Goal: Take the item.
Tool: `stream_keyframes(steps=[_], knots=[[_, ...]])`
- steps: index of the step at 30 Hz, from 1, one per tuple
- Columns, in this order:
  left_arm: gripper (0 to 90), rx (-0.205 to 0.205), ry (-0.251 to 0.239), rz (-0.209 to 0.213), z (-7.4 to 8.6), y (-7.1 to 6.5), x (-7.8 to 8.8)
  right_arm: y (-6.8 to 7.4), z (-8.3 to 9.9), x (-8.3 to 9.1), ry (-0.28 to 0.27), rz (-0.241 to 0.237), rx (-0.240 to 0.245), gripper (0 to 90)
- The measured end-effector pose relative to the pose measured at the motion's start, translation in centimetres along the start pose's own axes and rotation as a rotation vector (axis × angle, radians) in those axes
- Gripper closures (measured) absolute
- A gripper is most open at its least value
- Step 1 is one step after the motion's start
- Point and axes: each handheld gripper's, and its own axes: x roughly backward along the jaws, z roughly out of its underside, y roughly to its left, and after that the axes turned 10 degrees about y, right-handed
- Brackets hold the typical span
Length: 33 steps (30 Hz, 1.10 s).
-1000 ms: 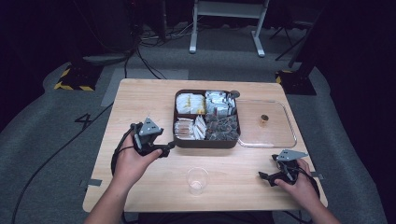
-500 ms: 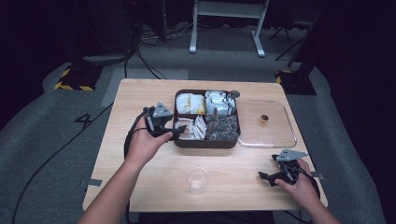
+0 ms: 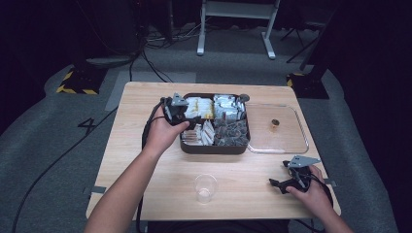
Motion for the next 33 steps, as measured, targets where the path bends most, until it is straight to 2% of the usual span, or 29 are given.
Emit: stream_keyframes(steps=[4, 8, 14, 19, 23, 33], knots=[[34.9, 0.009, 0.016, -0.001, -0.9, 0.5, -0.9, 0.0, 0.0, 0.0, 0.0, 0.0, 0.0, 1.1], [36.1, 0.021, 0.017, 0.018, -1.6, 0.8, -2.1, 0.0, 0.0, 0.0, 0.0, 0.0, 0.0, 1.1], [38.2, 0.024, 0.066, 0.014, -2.3, 1.6, -4.0, 0.0, 0.0, 0.0, 0.0, -0.001, 0.002, 1.1], [39.6, 0.035, 0.085, 0.018, -2.8, 2.3, -5.5, 0.0, 0.0, 0.0, -0.001, -0.003, 0.006, 1.2], [42.5, 0.042, 0.132, 0.025, -3.4, 2.8, -7.2, -0.1, 0.0, 0.0, 0.0, -0.006, 0.009, 1.3], [45.7, 0.051, 0.209, 0.042, -3.8, 2.9, -10.3, -0.1, 0.0, 0.0, -0.002, -0.011, 0.018, 1.7]])
